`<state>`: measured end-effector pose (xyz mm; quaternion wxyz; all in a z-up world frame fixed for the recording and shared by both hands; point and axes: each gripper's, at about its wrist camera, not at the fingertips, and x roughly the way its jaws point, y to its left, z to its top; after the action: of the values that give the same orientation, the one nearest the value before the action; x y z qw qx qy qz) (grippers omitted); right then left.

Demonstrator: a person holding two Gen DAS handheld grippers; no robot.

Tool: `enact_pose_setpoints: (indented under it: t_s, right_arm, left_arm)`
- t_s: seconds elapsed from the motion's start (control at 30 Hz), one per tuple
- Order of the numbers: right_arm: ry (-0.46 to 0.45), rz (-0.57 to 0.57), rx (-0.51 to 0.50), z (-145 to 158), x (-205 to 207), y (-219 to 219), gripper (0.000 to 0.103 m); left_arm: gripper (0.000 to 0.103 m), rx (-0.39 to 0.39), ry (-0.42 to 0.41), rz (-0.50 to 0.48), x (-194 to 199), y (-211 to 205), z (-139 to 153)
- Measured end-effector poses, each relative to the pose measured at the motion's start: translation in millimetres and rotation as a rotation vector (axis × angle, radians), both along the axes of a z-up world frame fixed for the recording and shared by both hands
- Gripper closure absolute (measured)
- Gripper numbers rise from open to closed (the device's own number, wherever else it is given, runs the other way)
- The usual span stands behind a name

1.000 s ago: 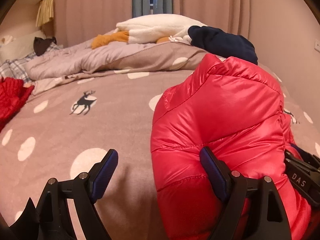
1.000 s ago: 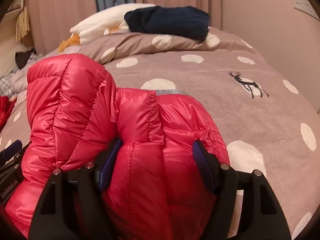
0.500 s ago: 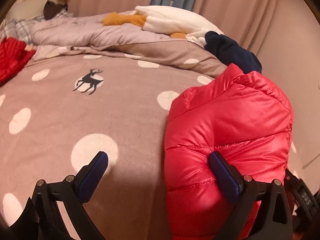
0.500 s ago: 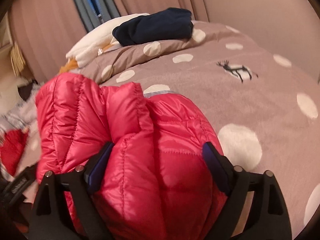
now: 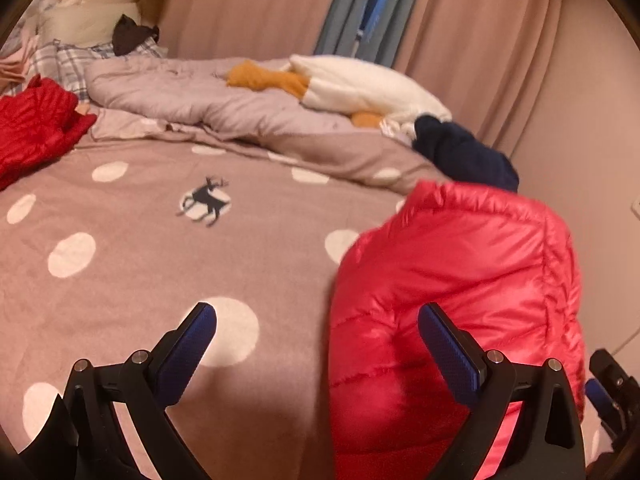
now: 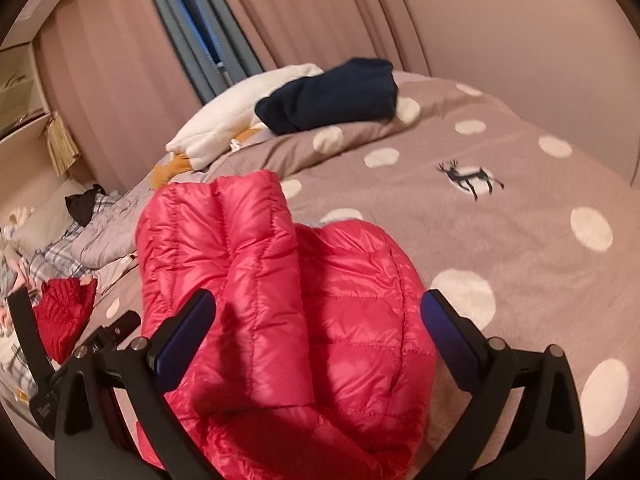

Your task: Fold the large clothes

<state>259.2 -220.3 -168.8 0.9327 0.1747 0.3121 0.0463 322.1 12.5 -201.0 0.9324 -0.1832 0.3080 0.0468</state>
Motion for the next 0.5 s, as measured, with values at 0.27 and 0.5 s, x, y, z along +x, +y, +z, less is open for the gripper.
enact_pose_setpoints:
  t_s: [0.27,0.5]
  right_arm:
    - [-0.003,-0.006,0.065,1.2,-2.8,-11.9,0.001]
    - [0.079,-0.082,0.055,-11.2,2.2,-27.6,0.001]
  left_arm:
    - [0.003,-0.137,0.063,0.035,7.9,29.5,-12.5]
    - [0.003,-0.117,0.107,0.019,10.1,25.1,-28.9]
